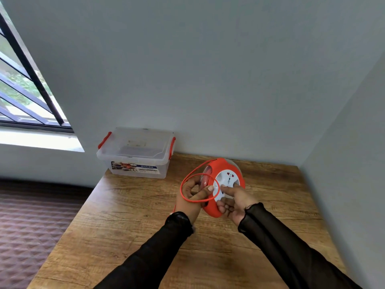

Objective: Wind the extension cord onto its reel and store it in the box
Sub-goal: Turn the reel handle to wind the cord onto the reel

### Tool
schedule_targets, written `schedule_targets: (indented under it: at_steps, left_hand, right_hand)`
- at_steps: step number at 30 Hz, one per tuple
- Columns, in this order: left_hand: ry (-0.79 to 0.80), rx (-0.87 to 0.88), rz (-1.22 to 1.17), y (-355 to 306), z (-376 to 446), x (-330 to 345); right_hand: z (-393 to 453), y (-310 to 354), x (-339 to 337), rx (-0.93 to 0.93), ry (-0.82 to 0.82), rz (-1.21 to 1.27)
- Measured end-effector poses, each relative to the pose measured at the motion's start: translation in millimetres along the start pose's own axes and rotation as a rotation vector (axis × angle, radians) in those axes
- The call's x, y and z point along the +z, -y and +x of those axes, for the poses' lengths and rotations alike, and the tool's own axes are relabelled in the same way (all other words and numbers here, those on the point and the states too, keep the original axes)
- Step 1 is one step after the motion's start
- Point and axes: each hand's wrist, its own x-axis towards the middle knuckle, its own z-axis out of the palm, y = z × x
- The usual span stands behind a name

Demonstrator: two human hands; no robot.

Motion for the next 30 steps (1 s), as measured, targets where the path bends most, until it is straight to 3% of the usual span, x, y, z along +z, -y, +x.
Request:
schedule_targets:
  at_steps: [4, 8, 10, 13, 17, 20, 23, 25, 27, 30]
  left_hand:
    - [0.036, -0.068, -0.008, -2, 6, -8]
    - [0.060, -0.132, 0.022, -1, 6, -16]
    - [0.043, -0.147, 0.010, 5, 2, -16]
    - [0.053, -0.177, -0.060, 15, -7, -11]
    - [0.094, -0.206, -0.121, 22, -16, -6]
    - [0.109, -0.206, -0.139, 23, -17, -7]
    - [0.180, -0.171, -0.083, 22, -12, -13]
    - [0.276, -0.147, -0.028, 19, -9, -19]
    - [0.285, -0.116, 0.159, 16, -3, -32]
    - [0.171, -0.026, 0.712, 15, 14, -66]
  right_hand:
    - [-8, 6, -8, -0.076, 0.068, -0.244]
    - [-13, 14, -31, -0.489, -0.111, -1.011]
    - [-19, 14, -35, -0.568, -0.098, -1.251]
    - [-18, 3, -32, -0.557, -0.005, -1.368]
    - [0, -10, -33, -0.518, -0.042, -1.520]
    - [12, -13, -34, -0.421, -0.012, -1.437]
    - [11, -12, -31, -0.444, 0.033, -1.244]
    - [7, -12, -30, -0.478, -0.006, -1.300]
    - [-1, -13, -29, -0.546, -0.073, -1.436]
    - [-1, -15, -34, -0.594, -0.150, -1.564]
